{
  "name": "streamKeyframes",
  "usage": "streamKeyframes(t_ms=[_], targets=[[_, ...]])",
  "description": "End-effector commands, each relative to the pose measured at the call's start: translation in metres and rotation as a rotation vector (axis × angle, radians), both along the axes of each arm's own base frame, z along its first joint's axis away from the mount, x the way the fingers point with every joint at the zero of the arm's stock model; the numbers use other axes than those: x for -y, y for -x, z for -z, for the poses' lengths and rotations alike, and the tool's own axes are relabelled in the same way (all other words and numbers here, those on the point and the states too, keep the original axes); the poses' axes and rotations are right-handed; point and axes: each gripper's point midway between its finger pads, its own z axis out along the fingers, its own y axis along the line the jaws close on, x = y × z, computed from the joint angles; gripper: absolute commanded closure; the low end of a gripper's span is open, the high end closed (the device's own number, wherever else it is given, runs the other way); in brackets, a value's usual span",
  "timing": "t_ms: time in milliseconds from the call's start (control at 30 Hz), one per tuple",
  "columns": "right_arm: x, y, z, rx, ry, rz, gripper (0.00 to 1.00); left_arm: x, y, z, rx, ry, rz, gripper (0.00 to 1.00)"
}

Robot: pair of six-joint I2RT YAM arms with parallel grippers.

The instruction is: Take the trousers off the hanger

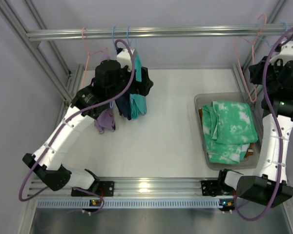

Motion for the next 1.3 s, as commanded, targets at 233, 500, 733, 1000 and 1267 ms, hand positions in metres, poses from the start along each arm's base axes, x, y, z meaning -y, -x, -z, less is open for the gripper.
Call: streamKeyframes(t_ms=[233,500,733,1000,1267], targets=[[-0.005,0.021,0.000,0.080,0.111,-0.035,1.00,-0.039,-0.003,-0.016,-0.022,0.094,-0.078,0.01],[-0.018,0.048,-0.008,0.092,0.117,-0.054,0.01,-0.095,0.000,-0.047,0.083,0.119,-0.213,0.01],[-0.042,0.070,-0.027,0.123,0.098,-0.137,0.01,-0.184,0.020,-0.074,0.220,0.087,-0.432,0.01],[-0.109,0.079,0.010,0.040,0.007,-0.294,0.01,-0.252,0.056,-0.050,0.260,-0.088,-0.668,0.01],[-0.145,0.091,0.036,0.025,0.002,-0.375,0.00,-0.280,0.077,-0.040,0.258,-0.176,-0.781,0.01]])
